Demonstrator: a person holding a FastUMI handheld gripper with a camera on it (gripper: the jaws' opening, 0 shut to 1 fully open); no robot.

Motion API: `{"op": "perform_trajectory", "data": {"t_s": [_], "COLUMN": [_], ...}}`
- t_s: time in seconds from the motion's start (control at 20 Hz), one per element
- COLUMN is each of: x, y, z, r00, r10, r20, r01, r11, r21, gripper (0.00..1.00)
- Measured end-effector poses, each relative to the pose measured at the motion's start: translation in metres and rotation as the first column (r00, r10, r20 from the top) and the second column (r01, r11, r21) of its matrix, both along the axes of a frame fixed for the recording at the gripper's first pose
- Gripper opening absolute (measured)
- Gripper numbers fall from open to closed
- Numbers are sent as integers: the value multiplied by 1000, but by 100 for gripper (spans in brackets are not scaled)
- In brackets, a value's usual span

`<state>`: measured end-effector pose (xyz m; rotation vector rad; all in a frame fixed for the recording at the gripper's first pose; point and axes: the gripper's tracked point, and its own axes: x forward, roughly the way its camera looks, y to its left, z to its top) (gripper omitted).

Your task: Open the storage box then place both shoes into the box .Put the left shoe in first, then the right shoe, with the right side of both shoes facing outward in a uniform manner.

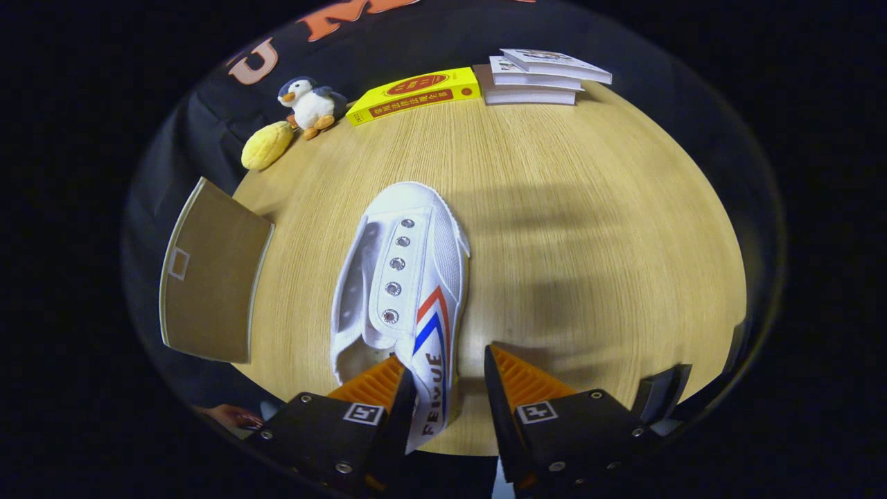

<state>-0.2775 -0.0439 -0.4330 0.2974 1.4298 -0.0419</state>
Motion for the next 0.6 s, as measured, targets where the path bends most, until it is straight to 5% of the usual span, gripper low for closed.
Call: {"op": "perform_trajectory", "data": {"t_s": [0.15, 0.6], "x": [1, 18], "y": [5, 16], "z": [0, 22], "r00": [995, 978], "r10": [-103, -195], "r20": [-9, 67], "r01": [103, 193], "r11": [992, 980], "r21": [67, 38], "gripper": [29, 1]}}
